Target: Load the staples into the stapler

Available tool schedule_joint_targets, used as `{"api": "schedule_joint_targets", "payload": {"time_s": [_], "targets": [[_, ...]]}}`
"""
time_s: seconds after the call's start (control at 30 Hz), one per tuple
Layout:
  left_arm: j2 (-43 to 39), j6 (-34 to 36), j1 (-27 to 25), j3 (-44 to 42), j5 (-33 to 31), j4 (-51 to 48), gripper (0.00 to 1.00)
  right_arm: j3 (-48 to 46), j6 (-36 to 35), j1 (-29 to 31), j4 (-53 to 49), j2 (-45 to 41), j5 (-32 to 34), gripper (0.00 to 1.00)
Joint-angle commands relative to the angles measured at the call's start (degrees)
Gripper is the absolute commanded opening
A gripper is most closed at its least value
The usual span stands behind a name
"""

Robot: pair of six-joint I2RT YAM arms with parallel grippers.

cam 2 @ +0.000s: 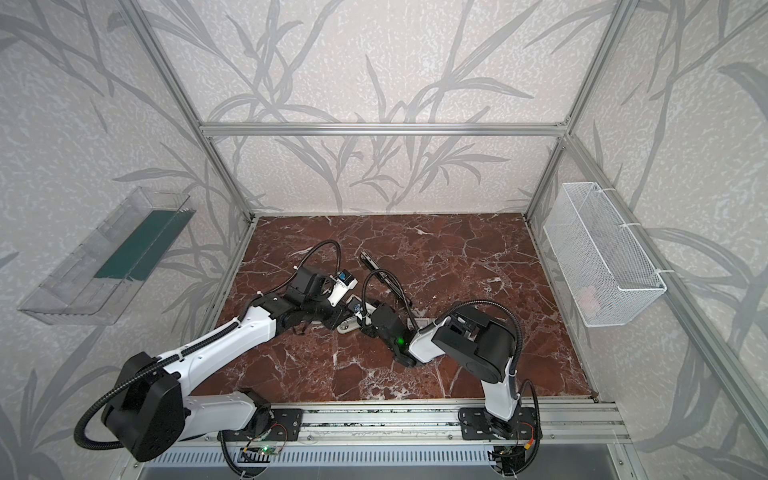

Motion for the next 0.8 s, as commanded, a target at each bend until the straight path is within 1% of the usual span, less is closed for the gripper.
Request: {"api": "schedule_joint_targets", "payload": {"time_s": [0.0,0.03,0.07,0.13,0.3,0.4,0.47,0.53,0.63,0.77], "targets": [[-0.5,0.7,-0.4,-0.4,3.0,3.5,0.29,0.7,0.4,0.5,0.7,-1.2,-2.2,0.43],[-0.4,0.8,-0.4,-0.6,3.2,3.8,0.25,0.7,0.5,0.5,0.6,-1.1,-2.4,0.44],[-0.3,0.7,-0.4,-0.5,3.2,3.9,0.23,0.6,0.5,0.5,0.6,-1.0,-2.4,0.43],[0.2,1.2,-0.4,-0.3,3.0,3.0,0.15,0.6,0.6,0.5,0.6,-1.1,-2.3,0.44],[0.5,0.9,-0.3,-0.8,1.8,2.6,0.13,0.5,0.5,0.5,0.2,-1.6,-2.0,0.46],[0.1,0.7,-0.3,-0.7,1.2,2.6,0.14,0.5,0.7,0.5,-0.1,-1.7,-2.0,0.48],[-0.7,0.4,-0.3,-0.6,0.4,1.9,0.21,0.5,0.7,0.5,-0.2,-1.7,-2.0,0.48],[-2.2,-0.2,-0.3,-1.1,-1.1,1.7,0.21,0.6,0.6,0.5,-0.4,-1.8,-2.0,0.48],[-4.0,-0.4,-0.3,-2.6,-2.5,3.1,0.21,0.5,1.0,0.5,-0.5,-2.0,-2.1,0.54],[-3.4,-0.7,-0.3,-2.8,-2.8,2.4,0.22,0.4,1.6,0.5,-0.5,-2.2,-2.5,0.59]]}}
